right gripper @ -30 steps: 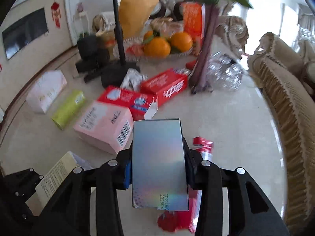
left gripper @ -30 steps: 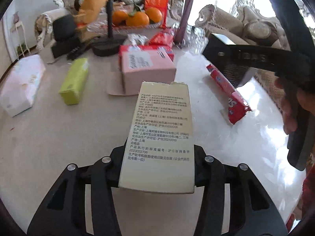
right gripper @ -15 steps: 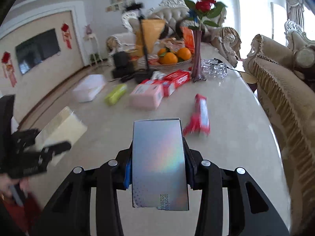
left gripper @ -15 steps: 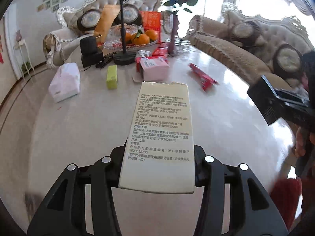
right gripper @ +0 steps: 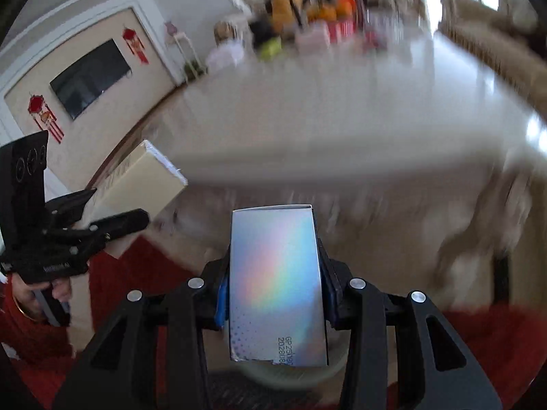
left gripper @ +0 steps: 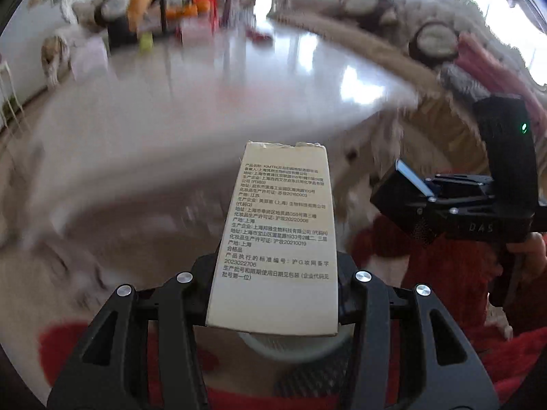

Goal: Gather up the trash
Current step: 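Carry both boxes down and drop them into the wastebasket, opening both tools, then raise both open tools back toward the table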

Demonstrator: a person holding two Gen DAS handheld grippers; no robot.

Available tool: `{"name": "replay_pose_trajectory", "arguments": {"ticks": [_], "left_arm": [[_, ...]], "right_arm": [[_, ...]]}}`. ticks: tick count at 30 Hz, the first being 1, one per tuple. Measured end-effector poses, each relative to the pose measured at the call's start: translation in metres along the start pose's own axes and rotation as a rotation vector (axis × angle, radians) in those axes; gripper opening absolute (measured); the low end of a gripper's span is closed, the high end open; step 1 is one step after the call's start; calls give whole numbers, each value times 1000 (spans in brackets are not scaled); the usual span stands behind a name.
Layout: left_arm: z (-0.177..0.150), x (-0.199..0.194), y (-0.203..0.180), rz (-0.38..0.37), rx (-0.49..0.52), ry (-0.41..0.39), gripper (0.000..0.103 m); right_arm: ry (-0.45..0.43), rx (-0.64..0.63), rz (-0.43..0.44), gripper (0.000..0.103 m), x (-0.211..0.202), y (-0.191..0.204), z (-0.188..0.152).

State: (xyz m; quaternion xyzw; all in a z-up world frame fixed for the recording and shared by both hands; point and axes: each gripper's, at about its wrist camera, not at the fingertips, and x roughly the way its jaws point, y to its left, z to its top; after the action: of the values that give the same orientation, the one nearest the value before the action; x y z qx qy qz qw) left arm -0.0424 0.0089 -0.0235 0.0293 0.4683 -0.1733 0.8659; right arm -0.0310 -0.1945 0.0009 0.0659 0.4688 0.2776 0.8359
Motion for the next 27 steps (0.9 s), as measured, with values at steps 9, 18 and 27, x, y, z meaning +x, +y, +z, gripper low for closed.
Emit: {"name": "replay_pose_trajectory", "arguments": {"ticks": [9, 18, 27], "left_arm": [[-57, 112, -4, -13, -51, 284, 48], [-79, 154, -10, -62, -61, 407, 57], [-81, 158, 6, -20, -109, 375, 94]], "right_arm": [[243, 51, -73, 40, 84, -13, -65], [320, -15, -130, 40, 113, -9, -81], [361, 73, -162, 69, 119, -29, -86]]}}
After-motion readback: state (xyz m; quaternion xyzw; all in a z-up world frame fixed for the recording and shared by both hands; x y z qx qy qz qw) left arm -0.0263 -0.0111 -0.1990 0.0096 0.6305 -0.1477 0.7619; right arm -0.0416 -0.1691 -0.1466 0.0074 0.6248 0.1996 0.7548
